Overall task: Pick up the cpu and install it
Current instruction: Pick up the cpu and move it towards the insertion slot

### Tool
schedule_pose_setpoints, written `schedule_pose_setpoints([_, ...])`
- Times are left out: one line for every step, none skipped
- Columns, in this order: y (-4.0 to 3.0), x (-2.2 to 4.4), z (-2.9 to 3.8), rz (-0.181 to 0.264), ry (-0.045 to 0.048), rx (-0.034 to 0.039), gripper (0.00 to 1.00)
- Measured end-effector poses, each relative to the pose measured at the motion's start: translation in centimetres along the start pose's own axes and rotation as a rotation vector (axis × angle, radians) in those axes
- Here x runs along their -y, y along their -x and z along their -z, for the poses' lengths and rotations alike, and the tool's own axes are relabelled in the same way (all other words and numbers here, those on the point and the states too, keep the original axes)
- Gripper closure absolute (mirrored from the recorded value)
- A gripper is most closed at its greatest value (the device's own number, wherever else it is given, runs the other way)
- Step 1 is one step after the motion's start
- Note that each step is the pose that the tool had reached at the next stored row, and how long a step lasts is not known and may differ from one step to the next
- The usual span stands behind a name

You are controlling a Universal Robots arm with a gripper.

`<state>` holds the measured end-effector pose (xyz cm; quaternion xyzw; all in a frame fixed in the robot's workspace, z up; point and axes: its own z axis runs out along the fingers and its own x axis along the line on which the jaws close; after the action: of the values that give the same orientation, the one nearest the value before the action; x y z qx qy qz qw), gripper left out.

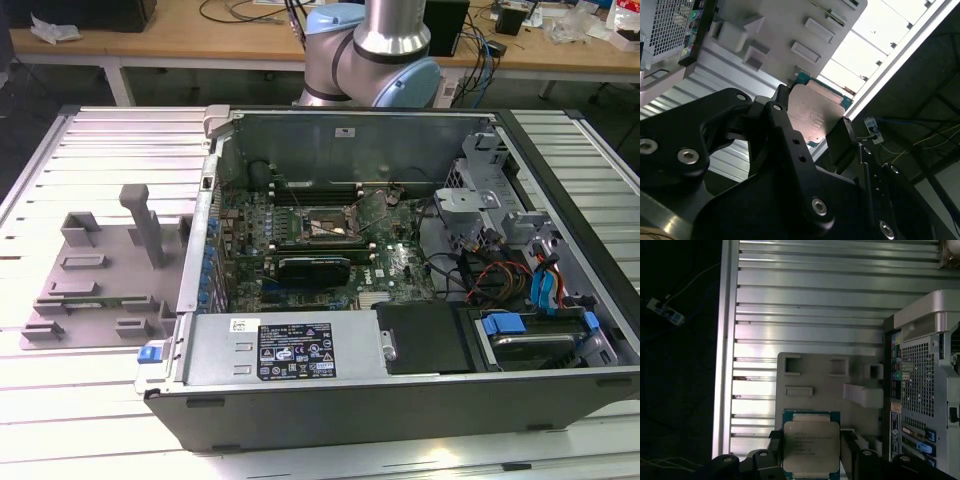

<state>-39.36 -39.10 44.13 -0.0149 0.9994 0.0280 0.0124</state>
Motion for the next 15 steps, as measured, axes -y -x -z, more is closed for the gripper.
schedule_pose_setpoints([0.01,-0.01,0.17,0.0,0.0,0.0001,0.45])
schedule_pose_setpoints([0.02,-0.04,0.61,0.0,0.0,0.0007,0.45])
schedule_pose_setpoints([0.02,-0.05,0.74,0.0,0.0,0.0009,0.45])
schedule_pose_setpoints([0.03,-0.07,0.98,0.0,0.0,0.0013,0.45])
schedule_pose_setpoints([0.03,-0.09,1.26,0.0,0.0,0.0017,0.45])
schedule_pose_setpoints([0.04,-0.12,1.55,0.0,0.0,0.0022,0.45])
schedule_pose_setpoints([0.05,-0.14,1.87,0.0,0.0,0.0029,0.45])
schedule_pose_setpoints([0.06,-0.18,2.33,0.0,0.0,0.0038,0.45])
schedule_pose_setpoints([0.07,-0.21,2.62,0.0,0.0,0.0045,0.45])
schedule_pose_setpoints([0.07,-0.23,2.87,0.0,-0.0001,0.005,0.45])
schedule_pose_setpoints([0.08,-0.26,3.1,0.0,-0.0001,0.0054,0.45])
schedule_pose_setpoints([0.09,-0.29,3.45,0.0,-0.0001,0.0062,0.45])
schedule_pose_setpoints([0.1,-0.3,3.74,0.0,-0.0002,0.0066,0.45])
schedule_pose_setpoints([0.11,-0.32,4.04,0.0,-0.0002,0.007,0.45])
schedule_pose_setpoints([0.12,-0.34,4.31,0.0,-0.0003,0.0076,0.45])
